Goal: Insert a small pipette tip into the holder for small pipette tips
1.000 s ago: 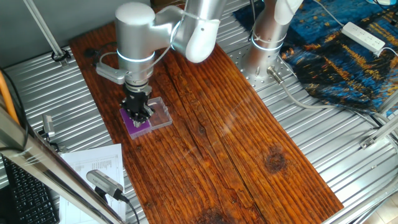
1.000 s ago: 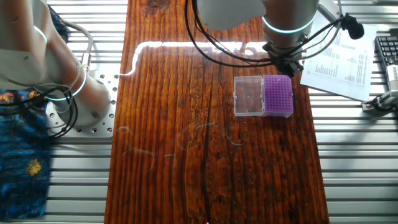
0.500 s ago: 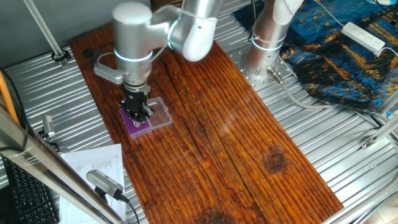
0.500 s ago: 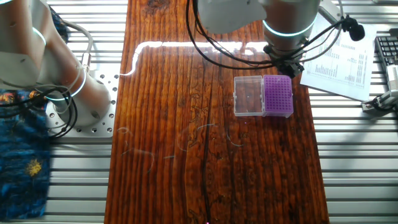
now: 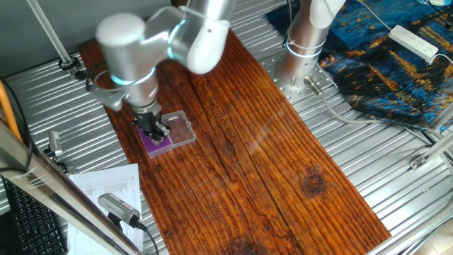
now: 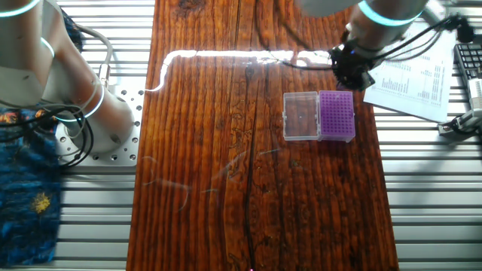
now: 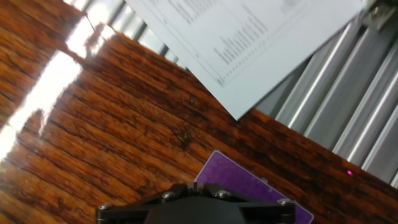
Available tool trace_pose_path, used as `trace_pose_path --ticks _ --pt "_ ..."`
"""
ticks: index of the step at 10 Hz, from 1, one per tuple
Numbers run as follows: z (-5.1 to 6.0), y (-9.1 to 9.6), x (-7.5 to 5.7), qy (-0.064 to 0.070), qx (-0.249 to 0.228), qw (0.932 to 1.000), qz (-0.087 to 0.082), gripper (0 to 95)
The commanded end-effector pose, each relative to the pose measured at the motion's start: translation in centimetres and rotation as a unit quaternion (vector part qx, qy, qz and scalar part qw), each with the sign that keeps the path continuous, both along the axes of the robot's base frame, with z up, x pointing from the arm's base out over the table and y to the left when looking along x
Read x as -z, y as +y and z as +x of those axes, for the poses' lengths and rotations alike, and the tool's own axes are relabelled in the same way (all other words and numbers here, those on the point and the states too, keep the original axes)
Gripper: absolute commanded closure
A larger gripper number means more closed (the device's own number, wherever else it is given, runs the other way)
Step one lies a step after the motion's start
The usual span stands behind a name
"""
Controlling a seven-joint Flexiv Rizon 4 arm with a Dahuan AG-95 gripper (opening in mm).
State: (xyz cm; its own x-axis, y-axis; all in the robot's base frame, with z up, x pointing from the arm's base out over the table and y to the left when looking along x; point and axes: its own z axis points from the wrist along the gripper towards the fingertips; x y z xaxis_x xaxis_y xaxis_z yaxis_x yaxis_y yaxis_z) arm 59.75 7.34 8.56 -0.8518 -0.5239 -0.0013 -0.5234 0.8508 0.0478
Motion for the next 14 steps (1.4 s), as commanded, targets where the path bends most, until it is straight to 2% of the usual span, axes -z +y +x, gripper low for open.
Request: trace_pose_path --ticks 1,2,5,7,11,14 --pt "-0.1 -0.2 0.2 -0.009 -0.015 0.9998 -0.01 95.0" --pt "0.1 -0.2 0.7 -0.023 -0.022 0.9995 -0.007 95.0" --pt "0.3 -0.2 1.2 -0.035 -0.034 0.9988 -0.003 95.0" --pt "0.4 -0.2 1.3 -0.039 -0.036 0.9986 -0.003 95.0" --pt "0.6 0.4 1.2 -0.044 -0.044 0.9979 0.019 95.0" --pt "1.2 0.9 1.5 -0.047 -0.061 0.997 0.005 95.0"
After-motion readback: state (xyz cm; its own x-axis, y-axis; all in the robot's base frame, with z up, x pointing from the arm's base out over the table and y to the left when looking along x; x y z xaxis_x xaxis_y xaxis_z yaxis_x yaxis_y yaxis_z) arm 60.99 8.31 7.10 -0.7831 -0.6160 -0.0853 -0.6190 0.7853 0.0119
